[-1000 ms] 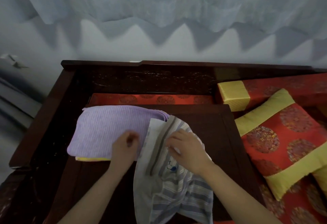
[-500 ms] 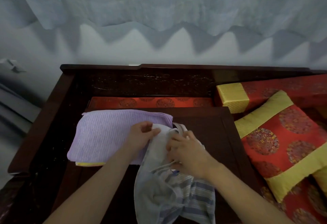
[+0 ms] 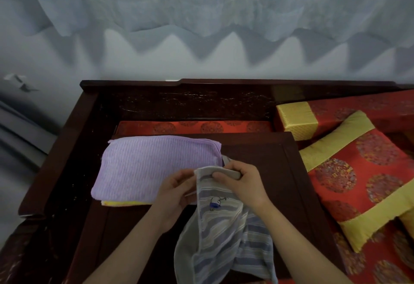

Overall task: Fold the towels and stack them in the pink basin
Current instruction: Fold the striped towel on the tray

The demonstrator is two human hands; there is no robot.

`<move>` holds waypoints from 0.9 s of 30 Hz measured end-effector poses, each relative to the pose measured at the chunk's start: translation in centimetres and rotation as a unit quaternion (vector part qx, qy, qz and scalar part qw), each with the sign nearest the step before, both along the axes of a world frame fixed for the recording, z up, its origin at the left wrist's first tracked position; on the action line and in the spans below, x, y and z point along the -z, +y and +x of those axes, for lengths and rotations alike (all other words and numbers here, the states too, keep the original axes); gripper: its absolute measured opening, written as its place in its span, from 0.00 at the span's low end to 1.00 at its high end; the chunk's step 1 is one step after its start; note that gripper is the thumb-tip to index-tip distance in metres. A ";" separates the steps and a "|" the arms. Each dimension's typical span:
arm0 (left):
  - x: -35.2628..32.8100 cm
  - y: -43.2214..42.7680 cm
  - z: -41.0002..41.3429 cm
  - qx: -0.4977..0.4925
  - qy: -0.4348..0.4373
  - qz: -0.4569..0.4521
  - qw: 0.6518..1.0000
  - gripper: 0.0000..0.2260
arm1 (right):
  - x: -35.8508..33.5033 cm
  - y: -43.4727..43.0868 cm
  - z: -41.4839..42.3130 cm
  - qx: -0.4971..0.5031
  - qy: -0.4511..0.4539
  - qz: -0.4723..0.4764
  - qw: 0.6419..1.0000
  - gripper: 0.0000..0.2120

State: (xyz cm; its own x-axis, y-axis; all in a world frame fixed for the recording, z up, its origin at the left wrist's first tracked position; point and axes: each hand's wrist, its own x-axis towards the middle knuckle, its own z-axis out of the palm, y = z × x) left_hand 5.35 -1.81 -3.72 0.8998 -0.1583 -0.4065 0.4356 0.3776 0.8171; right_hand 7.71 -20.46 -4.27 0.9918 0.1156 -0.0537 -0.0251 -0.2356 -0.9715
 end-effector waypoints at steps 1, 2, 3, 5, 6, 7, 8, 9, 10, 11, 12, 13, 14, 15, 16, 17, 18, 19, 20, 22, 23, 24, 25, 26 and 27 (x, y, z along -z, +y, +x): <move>0.1 0.2 0.0 0.000 0.003 -0.016 1.000 0.08 | 0.1 0.0 0.0 0.002 -0.007 -0.007 1.000 0.08; 0.1 0.4 0.0 0.001 0.006 -0.028 1.000 0.10 | 0.1 0.0 0.1 0.002 -0.014 -0.015 1.000 0.09; 0.2 0.5 0.1 0.003 0.009 -0.036 0.999 0.10 | 0.2 -0.1 0.1 -0.002 -0.023 -0.023 0.999 0.10; 0.1 0.7 0.0 0.014 0.007 -0.028 0.999 0.11 | 0.2 -0.1 0.1 -0.003 -0.040 -0.050 0.998 0.10; 0.0 0.7 0.1 0.024 0.003 -0.007 1.000 0.12 | 0.1 0.0 0.0 -0.002 -0.046 -0.062 0.997 0.10; -0.2 0.6 0.1 0.032 -0.005 0.020 0.999 0.13 | 0.0 0.2 0.0 -0.005 -0.052 -0.073 0.996 0.10; -0.3 0.6 0.2 0.036 -0.011 0.051 0.998 0.14 | -0.2 0.2 -0.1 -0.012 -0.061 -0.090 0.994 0.10; -0.3 0.7 0.3 0.037 -0.018 0.079 0.996 0.14 | -0.4 0.0 -0.1 -0.025 -0.076 -0.126 0.989 0.11; -0.5 0.8 0.4 0.038 -0.028 0.104 0.993 0.11 | -0.6 -0.6 0.1 -0.055 -0.096 -0.193 0.975 0.13; -0.7 0.9 0.4 0.044 -0.041 0.125 0.990 0.07 | -0.8 -1.5 0.2 -0.099 -0.125 -0.290 0.944 0.14; -1.0 1.3 0.3 0.057 -0.058 0.145 0.986 0.06 | -0.9 -2.7 0.4 -0.146 -0.164 -0.399 0.890 0.15; -1.2 1.8 0.1 0.078 -0.078 0.158 0.981 0.07 | -1.0 -3.9 0.5 -0.181 -0.210 -0.489 0.827 0.14; -1.4 2.4 -0.3 0.112 -0.094 0.166 0.975 0.08 | -0.8 -5.1 0.5 -0.207 -0.243 -0.551 0.771 0.13; -1.6 2.9 -0.9 0.160 -0.105 0.166 0.967 0.09 | -0.7 -6.2 0.3 -0.227 -0.252 -0.595 0.729 0.13; -1.7 3.3 -1.7 0.215 -0.110 0.162 0.957 0.09 | -0.6 -7.0 0.0 -0.238 -0.253 -0.626 0.698 0.12; -1.7 3.7 -2.6 0.266 -0.111 0.157 0.945 0.08 | -0.5 -7.7 -0.4 -0.239 -0.251 -0.645 0.680 0.11; -1.5 4.0 -3.5 0.301 -0.113 0.155 0.934 0.07 | -0.3 -8.5 -0.8 -0.240 -0.246 -0.655 0.673 0.10; -1.1 4.4 -4.3 0.316 -0.115 0.156 0.929 0.06 | -0.2 -9.3 -1.2 -0.247 -0.238 -0.654 0.674 0.09; -0.5 4.8 -4.9 0.314 -0.118 0.159 0.929 0.06 | 0.0 -10.0 -1.6 -0.256 -0.229 -0.643 0.684 0.08; 1.1 5.7 -5.5 0.286 -0.118 0.173 0.935 0.06 | 0.6 -11.2 -2.2 -0.308 -0.153 -0.588 0.733 0.07; 1.8 6.2 -5.7 0.265 -0.114 0.180 0.940 0.06 | 0.6 -11.4 -2.4 -0.344 -0.066 -0.533 0.770 0.07; 2.4 6.6 -5.7 0.242 -0.107 0.185 0.946 0.05 | 0.5 -11.5 -2.6 -0.377 0.036 -0.460 0.803 0.05; 2.8 6.8 -5.7 0.223 -0.100 0.186 0.952 0.05 | 0.3 -11.5 -2.9 -0.395 0.122 -0.386 0.825 0.04; 3.0 7.1 -5.6 0.206 -0.096 0.188 0.956 0.05 | 0.0 -11.4 -3.1 -0.402 0.177 -0.320 0.840 0.05; 3.1 7.2 -5.6 0.192 -0.096 0.190 0.958 0.05 | -0.2 -11.4 -3.3 -0.402 0.208 -0.272 0.849 0.08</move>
